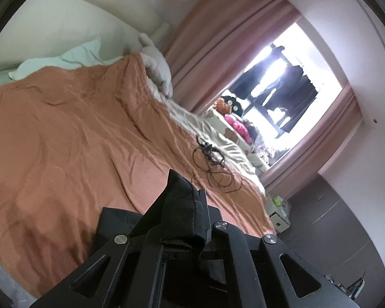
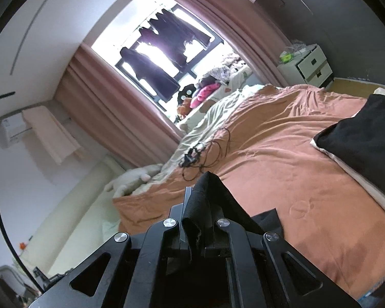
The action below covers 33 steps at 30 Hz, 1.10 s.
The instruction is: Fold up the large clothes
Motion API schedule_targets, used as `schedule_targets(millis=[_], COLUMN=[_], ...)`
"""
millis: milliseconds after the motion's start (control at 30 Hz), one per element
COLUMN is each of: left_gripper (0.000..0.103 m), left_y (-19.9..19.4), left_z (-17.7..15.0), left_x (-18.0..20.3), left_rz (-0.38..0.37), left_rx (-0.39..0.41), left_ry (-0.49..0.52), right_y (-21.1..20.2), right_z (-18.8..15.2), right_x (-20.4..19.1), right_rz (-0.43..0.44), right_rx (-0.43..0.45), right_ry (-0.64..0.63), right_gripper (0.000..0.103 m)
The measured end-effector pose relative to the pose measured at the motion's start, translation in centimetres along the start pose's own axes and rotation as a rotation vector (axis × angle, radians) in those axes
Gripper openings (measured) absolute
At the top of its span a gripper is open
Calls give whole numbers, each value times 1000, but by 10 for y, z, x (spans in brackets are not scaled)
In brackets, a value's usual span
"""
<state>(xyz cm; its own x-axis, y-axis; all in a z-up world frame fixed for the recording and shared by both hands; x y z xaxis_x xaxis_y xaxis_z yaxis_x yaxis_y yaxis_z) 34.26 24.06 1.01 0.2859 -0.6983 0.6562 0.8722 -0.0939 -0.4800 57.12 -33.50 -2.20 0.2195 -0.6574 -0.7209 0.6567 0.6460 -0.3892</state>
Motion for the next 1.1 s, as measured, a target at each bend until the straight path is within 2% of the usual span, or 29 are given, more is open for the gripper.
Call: schedule_targets(millis=[200,533,733,800,833,867,900,933,1000,1033,1100], left_gripper=[2,2,2,3,4,6,15,29,48,53,54], left_y=[58,140,178,186,190,193,196,197,190,181,166], left_z=[6,-14,-23,-22,-22,-21,-20,-19,-14,-11,-6], left_x=[-23,-85,-117,-121,-124,-125,-126,-124,-120,-117,-114], left_rz=[51,144,205,221,220,213,207,191,189,210,252], left_rx=[-55,-158,-203,-220,-231,-246,-262,-275,-257,-224,-174], left_ry=[-20,-93,-140,-152,-168,-178,-187,-190,-173,-147,-96], right_y=[55,148,187,194,197,199,197,192,178,178,166], right_z=[7,-11,-17,-19,-19,-19,-19,-17,-12,-10,-11], right_x=[24,79,96,100,103,104,104,106,109,109,113], right_rz=[-38,-114,-139,-187,-214,-213,-202,-199,-249,-259,-274], right_rx=[-54,-174,-219,-232,-242,-246,-243,-229,-194,-195,-201], right_ry=[19,57,63,48,47,51,59,65,44,35,30], right_gripper=[4,4,4,6,12,32,47,69,73,73,73])
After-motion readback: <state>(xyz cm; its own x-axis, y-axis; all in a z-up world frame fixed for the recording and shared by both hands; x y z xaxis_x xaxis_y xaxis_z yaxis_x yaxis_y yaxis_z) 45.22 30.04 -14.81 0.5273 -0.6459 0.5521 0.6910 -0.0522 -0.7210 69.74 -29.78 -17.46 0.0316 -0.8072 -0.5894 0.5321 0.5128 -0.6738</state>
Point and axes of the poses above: each gripper's, at about its wrist camera, not at the fingertips, and y roughly the way its jaws point, x to its right, z to its top, the point moved 9 cm from there along y, roughly the way its jaws point, and after that the axes turned 11 degrees about -x, right-handed, at the moved point
